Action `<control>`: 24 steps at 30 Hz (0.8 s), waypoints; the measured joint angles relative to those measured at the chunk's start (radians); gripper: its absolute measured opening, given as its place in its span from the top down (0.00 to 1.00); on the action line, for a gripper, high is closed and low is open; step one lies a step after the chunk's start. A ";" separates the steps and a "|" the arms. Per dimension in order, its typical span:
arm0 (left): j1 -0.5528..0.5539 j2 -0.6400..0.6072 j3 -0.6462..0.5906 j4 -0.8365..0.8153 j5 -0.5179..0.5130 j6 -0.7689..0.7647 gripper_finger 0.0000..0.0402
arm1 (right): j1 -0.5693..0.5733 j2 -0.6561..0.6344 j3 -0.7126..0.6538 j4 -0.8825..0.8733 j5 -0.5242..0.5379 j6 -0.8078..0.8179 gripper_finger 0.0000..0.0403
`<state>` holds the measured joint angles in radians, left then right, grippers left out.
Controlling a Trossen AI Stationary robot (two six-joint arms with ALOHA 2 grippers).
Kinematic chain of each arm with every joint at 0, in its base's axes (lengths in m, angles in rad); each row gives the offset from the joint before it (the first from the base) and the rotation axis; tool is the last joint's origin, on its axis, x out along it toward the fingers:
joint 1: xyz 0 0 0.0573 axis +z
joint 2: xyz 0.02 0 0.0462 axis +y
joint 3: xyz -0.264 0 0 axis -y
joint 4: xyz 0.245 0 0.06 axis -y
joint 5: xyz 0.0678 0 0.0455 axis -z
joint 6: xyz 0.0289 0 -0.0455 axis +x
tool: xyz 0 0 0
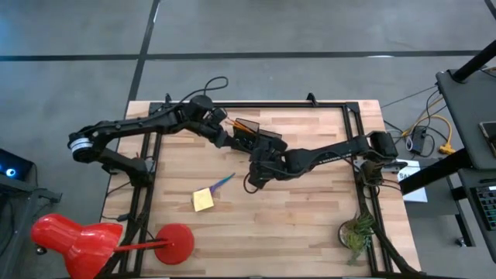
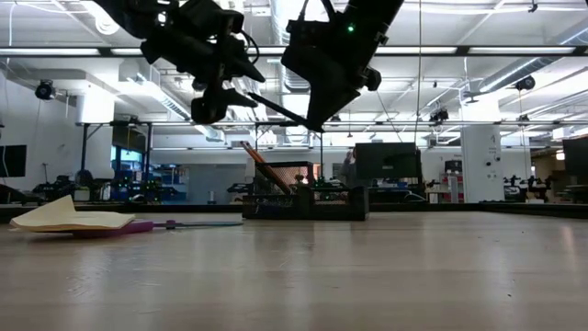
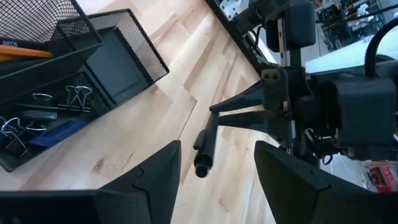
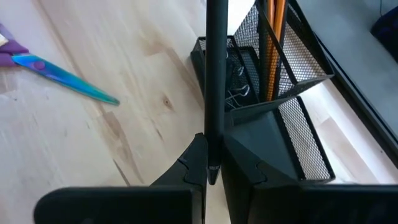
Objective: Pick and place office supplies into organizer
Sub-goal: Put the black pen into the black desk organizer
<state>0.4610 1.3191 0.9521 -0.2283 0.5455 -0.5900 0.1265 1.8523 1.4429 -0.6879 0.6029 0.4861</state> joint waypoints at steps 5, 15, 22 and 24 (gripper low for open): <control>0.000 0.002 -0.008 0.000 0.006 0.028 0.55 | -0.003 0.000 0.000 0.022 0.000 -0.001 0.96; 0.000 0.002 -0.008 0.002 0.002 0.056 0.74 | -0.011 0.000 0.000 0.022 0.002 -0.019 0.96; 0.000 0.002 -0.008 0.014 -0.004 0.081 0.85 | -0.011 0.000 0.000 0.023 0.003 -0.028 0.94; 0.000 0.002 -0.008 0.014 -0.006 0.084 0.89 | -0.010 0.000 0.000 0.023 0.003 -0.038 0.92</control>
<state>0.4610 1.3209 0.9436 -0.2146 0.5392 -0.5056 0.1160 1.8523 1.4433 -0.6644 0.6054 0.4483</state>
